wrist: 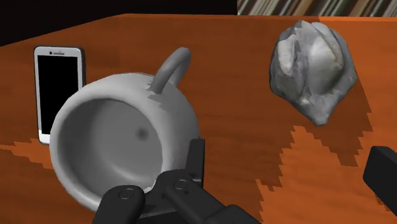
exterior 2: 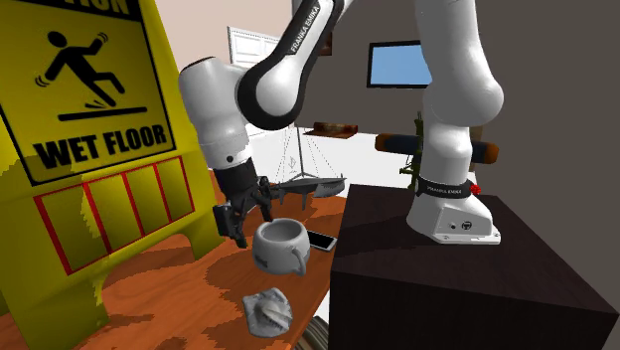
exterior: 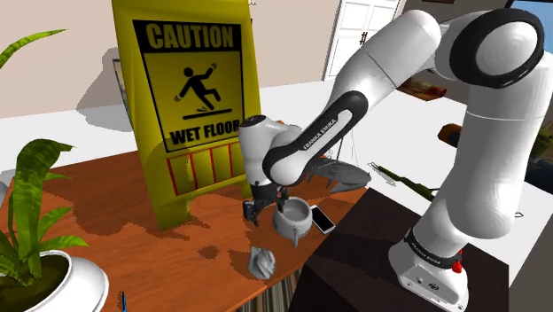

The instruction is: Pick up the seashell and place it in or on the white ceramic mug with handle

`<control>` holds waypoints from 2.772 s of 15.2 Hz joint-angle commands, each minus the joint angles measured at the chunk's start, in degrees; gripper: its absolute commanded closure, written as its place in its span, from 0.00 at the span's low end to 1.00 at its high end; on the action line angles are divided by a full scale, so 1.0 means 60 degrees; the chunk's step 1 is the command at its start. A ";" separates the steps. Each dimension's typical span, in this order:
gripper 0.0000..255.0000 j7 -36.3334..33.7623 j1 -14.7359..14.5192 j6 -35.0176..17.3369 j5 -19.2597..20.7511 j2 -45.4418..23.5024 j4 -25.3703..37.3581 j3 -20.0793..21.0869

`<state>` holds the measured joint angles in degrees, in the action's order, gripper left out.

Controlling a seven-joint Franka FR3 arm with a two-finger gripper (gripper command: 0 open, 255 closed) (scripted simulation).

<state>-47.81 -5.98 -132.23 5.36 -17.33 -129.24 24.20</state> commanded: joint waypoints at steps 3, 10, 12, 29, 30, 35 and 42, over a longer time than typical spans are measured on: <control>0.00 -0.0820 -0.0488 -0.0177 0.0385 -0.1615 0.1014 -0.0261; 0.00 -0.1602 -0.1204 -0.0367 0.0591 -0.3737 0.2504 -0.0648; 0.00 -0.1641 -0.1254 -0.0571 0.0651 -0.3905 0.2467 -0.0704; 1.00 -0.1731 -0.1380 -0.1027 0.0786 -0.4310 0.2418 -0.0841; 1.00 -0.1731 -0.1380 -0.1026 0.0786 -0.4310 0.2418 -0.0841; 0.00 -0.1731 -0.1379 -0.1026 0.0786 -0.4309 0.2417 -0.0841; 0.00 -0.6384 -0.5278 0.2525 0.2579 -0.4140 0.3696 -0.2427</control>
<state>-84.53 -36.62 -117.95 20.15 -41.78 -107.28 10.19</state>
